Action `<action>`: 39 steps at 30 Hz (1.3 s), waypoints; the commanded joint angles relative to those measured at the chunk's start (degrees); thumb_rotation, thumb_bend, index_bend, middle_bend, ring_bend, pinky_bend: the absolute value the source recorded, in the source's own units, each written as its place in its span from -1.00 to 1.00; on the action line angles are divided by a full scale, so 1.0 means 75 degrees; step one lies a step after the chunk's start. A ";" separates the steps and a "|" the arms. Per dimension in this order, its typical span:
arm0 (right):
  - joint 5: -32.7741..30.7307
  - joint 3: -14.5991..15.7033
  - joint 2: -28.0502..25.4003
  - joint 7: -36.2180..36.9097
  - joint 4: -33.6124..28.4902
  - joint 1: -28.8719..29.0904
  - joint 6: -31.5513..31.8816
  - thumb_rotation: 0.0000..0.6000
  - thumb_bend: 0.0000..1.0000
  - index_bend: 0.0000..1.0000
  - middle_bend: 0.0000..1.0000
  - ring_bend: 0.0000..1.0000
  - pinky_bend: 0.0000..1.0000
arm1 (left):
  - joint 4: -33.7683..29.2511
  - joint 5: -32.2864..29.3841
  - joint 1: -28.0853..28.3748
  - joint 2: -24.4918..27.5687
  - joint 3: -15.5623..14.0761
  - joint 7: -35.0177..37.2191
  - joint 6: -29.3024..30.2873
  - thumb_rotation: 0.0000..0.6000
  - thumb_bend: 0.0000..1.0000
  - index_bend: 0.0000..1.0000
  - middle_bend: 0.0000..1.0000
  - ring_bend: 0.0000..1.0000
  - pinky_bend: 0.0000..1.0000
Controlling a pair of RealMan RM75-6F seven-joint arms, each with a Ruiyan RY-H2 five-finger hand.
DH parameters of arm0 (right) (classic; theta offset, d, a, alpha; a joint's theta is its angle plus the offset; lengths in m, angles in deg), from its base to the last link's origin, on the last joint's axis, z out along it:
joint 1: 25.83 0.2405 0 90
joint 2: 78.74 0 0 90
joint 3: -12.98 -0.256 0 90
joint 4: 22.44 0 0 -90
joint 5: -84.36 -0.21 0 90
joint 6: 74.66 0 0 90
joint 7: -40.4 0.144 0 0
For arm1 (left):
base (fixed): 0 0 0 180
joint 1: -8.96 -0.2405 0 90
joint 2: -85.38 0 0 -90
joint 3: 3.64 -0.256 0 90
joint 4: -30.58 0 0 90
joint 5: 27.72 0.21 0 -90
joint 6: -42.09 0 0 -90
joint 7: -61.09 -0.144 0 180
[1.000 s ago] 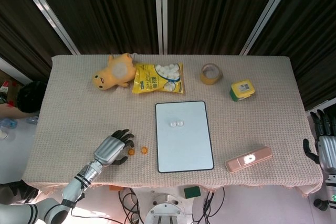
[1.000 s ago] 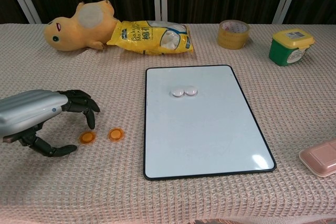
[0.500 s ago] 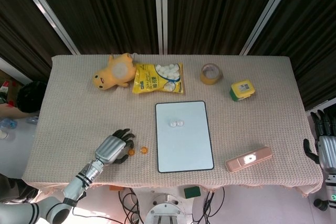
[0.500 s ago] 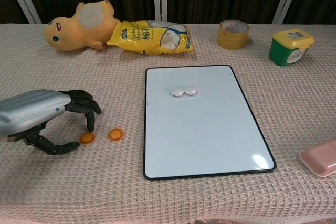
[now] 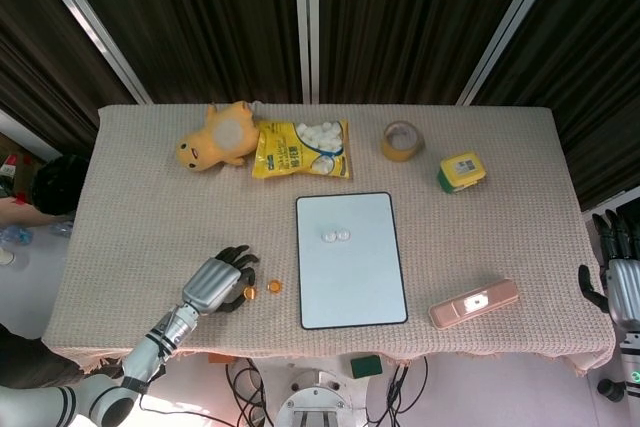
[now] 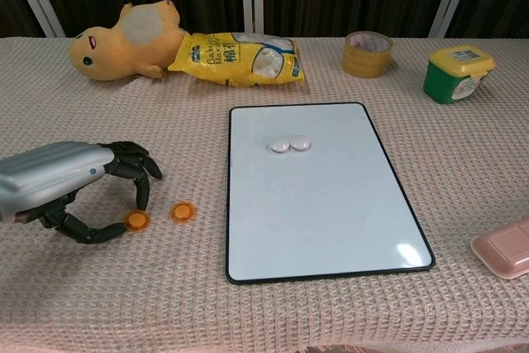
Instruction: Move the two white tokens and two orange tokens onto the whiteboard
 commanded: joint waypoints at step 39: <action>0.0031 -0.0007 0.0002 0.0016 -0.0001 -0.0012 0.0039 1.00 -0.05 -1.00 -1.00 -1.00 -1.00 | -0.0318 0.0272 0.0231 0.0185 0.0214 0.0225 -0.0135 1.00 -0.34 0.00 -0.58 -0.87 -0.68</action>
